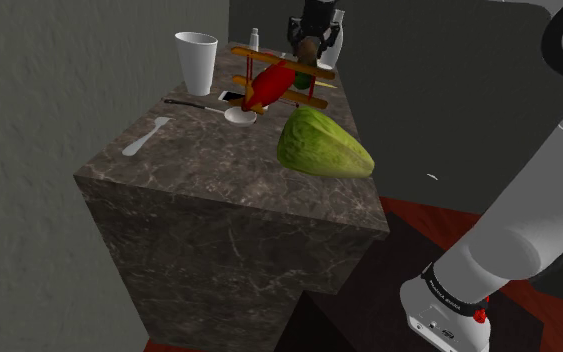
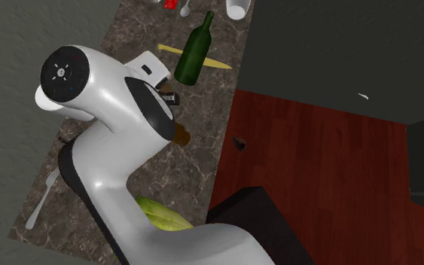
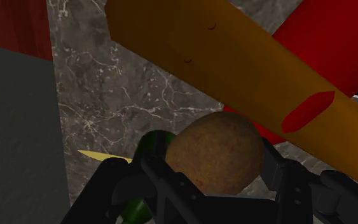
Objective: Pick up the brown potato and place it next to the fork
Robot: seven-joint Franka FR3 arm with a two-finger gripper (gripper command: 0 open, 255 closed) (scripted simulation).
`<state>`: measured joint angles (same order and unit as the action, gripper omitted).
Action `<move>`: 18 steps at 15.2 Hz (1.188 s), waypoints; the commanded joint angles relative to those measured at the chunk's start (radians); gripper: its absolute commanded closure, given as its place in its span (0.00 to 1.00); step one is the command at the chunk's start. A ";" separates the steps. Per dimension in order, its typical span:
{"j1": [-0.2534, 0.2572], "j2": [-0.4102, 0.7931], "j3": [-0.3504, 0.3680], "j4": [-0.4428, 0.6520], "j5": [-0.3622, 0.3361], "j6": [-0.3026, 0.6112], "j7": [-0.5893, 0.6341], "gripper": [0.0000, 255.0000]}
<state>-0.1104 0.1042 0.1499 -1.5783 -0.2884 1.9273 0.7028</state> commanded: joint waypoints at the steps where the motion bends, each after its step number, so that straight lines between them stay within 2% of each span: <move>1: 0.027 -0.003 0.021 -0.007 -0.009 -0.012 0.045 1.00; 10: 0.149 0.045 0.114 0.067 -0.070 -0.103 0.249 1.00; 18: 0.248 0.170 0.228 0.238 -0.153 -0.225 0.424 1.00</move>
<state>0.1200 0.2410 0.3530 -1.3714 -0.6032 1.7238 1.1003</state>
